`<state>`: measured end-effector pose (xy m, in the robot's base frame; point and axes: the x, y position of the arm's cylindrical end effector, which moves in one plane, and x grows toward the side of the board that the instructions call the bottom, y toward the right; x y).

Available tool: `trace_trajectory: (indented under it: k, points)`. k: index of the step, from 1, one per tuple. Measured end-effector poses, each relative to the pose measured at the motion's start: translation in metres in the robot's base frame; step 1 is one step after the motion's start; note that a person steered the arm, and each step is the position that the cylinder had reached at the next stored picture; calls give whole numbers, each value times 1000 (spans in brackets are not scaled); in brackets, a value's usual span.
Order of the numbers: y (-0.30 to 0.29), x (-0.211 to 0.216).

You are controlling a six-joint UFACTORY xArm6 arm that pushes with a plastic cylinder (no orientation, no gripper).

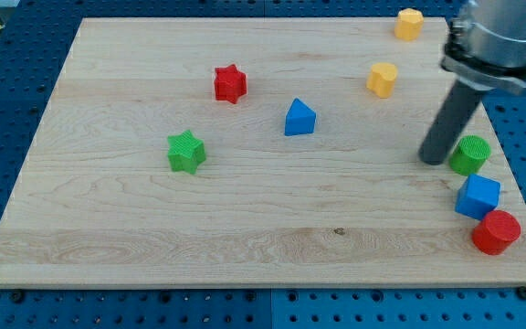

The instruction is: Push the blue triangle closer to the green circle

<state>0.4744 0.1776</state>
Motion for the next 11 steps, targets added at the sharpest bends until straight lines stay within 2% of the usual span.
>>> trace_trajectory:
  k: [1,2,3,4,6,11]
  points:
    - [-81,-2]
    - [-163,-36]
    - [-196,-54]
    - [-204,-54]
    - [-182,-72]
    - [-48,-65]
